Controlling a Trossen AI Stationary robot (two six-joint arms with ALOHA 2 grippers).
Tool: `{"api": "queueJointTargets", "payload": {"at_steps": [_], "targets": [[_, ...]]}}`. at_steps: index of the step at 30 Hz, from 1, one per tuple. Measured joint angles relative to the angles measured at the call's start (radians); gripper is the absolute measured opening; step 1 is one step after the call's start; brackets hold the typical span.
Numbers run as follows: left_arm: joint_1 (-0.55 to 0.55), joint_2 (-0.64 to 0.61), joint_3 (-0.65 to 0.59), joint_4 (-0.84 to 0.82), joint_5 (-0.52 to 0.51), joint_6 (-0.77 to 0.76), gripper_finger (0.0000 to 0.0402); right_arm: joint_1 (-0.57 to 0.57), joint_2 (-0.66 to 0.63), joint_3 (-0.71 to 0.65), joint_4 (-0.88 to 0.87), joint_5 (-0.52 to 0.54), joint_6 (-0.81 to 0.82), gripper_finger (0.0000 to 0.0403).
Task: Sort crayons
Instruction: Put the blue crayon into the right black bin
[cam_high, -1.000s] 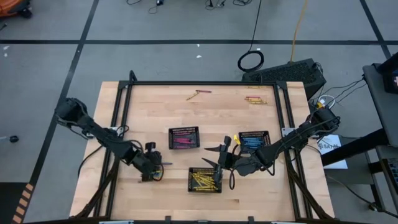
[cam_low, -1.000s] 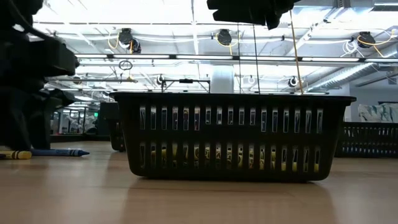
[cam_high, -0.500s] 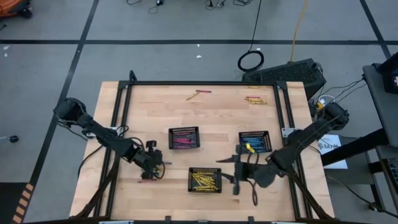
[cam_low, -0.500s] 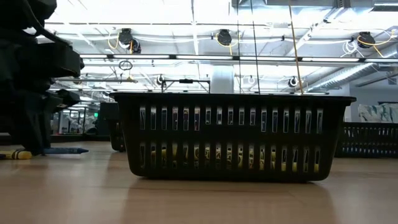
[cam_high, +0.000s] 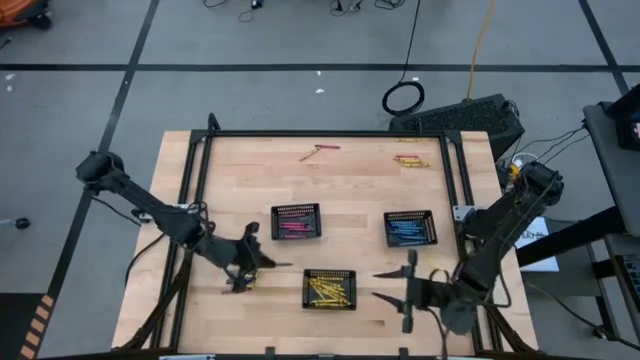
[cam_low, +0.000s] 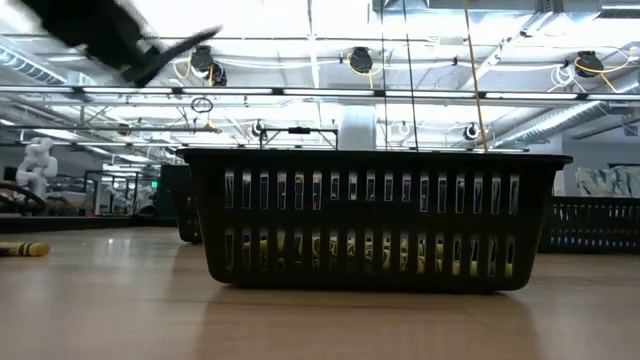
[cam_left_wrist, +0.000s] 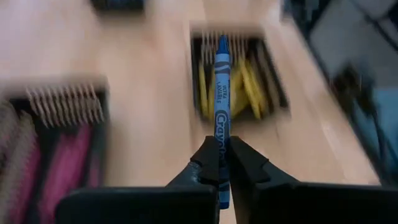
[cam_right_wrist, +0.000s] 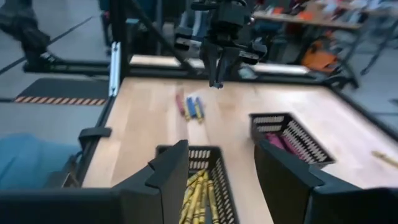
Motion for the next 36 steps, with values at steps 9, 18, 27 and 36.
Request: {"api": "queueJointTargets", "payload": {"at_steps": [9,18,27,36], "targets": [[0.357,0.363,0.341,0.125,0.265,0.353,0.0008,0.113,0.0,0.0,0.014,0.296,-0.007,0.0169],[0.513,0.868,0.886,0.135,0.455,0.448,0.0008,0.188,0.0,0.0,0.022,0.508,-0.011,0.0169],[0.547,1.188,1.215,0.141,0.456,0.384,0.0008,0.202,0.0,0.0,0.023,0.529,-0.01,0.0169],[0.553,1.346,1.346,0.212,0.455,0.299,0.0008,0.201,0.0,0.0,0.022,0.528,-0.008,0.0169]]}}
